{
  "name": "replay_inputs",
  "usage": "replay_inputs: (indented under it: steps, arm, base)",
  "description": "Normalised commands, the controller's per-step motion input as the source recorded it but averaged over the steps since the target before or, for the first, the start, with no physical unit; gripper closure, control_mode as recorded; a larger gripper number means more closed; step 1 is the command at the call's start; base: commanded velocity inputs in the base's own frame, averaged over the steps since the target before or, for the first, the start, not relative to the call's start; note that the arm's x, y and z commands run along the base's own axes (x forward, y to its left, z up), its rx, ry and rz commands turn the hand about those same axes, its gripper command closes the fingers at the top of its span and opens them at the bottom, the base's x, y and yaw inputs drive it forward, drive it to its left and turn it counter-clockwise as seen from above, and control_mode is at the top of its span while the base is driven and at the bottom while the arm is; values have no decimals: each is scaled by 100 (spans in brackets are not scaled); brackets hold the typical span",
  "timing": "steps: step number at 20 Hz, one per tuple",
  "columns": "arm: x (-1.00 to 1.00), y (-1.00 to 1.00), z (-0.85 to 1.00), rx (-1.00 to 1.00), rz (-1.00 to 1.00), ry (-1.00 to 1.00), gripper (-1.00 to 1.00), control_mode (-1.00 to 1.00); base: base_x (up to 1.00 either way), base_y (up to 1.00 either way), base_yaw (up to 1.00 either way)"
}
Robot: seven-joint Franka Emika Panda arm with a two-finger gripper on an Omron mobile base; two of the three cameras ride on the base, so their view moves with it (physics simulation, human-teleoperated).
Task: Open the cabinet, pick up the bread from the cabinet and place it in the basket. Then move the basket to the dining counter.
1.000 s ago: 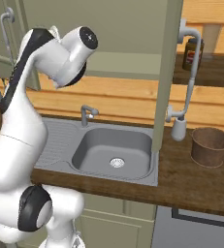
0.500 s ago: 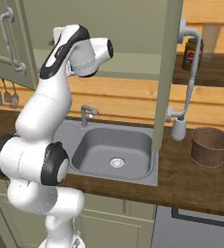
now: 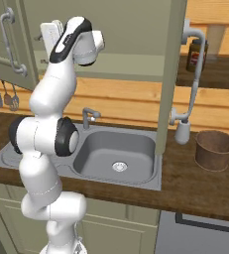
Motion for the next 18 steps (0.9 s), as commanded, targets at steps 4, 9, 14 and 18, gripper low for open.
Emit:
replay_inputs:
  steps: [4,9,14,18]
  arm:
    - [-100,96,14,0,36,-16,-100,-100]
    - [-100,100,0,0,24,-27,-100,-100]
    - [-100,100,0,0,19,-20,-100,-100]
    - [-96,100,0,0,11,-13,-100,-100]
  base:
    - [0,0,0]
    - [0,0,0]
    - [0,0,0]
    - [0,0,0]
